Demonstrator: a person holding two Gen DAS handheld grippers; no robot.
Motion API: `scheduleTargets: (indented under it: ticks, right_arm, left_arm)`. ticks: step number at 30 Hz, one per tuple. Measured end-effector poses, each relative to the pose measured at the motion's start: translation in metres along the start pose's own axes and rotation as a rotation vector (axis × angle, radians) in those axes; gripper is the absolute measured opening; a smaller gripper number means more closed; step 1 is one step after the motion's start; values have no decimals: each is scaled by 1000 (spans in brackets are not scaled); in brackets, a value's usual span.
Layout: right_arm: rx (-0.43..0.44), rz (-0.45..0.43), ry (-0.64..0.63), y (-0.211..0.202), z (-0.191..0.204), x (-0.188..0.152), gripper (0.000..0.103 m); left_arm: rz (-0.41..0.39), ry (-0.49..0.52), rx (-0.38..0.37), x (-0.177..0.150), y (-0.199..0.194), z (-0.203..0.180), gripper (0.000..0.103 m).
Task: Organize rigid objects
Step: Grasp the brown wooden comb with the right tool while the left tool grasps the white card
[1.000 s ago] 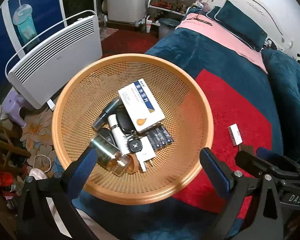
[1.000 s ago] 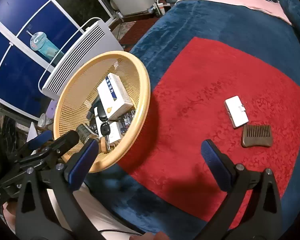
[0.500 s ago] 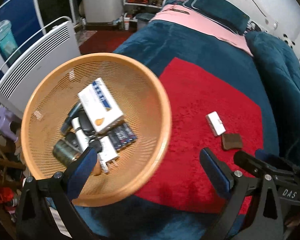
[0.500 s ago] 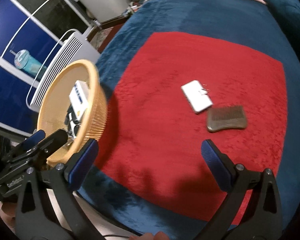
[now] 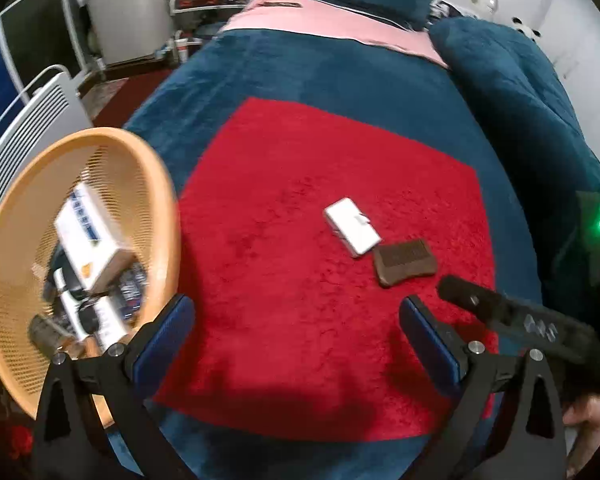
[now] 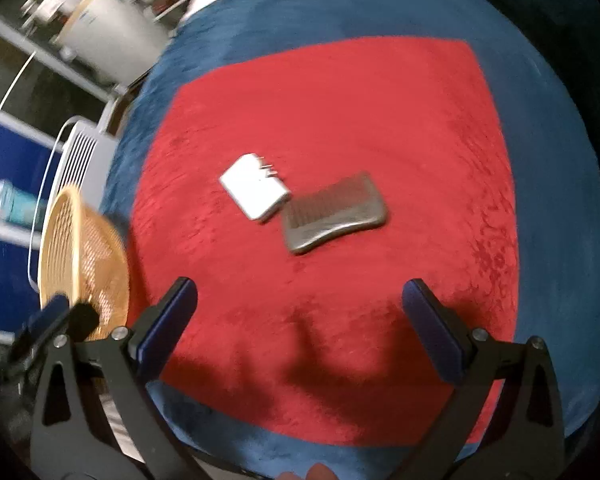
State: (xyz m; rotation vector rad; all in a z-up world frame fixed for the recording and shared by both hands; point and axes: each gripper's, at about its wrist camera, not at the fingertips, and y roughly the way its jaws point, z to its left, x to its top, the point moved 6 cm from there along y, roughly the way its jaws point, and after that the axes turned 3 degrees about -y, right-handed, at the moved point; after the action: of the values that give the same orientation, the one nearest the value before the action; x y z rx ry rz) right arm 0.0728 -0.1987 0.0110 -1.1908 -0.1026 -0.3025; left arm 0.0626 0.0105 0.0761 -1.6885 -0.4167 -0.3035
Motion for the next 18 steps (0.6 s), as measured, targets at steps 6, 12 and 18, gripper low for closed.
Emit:
scheduleTargets:
  ticks: [6,12,18]
  right_arm:
    - [59,47,273,40,-33,13,99]
    - [77,128,446,81,-39,29,74]
    - [16,99,535,93,-38,44,75]
  left_arm:
    - [46,21,-11,-14,20,-9,102]
    - [76,32,-9,-24,30,-6,102]
    - [73,14,-22,-22,35,-3,102]
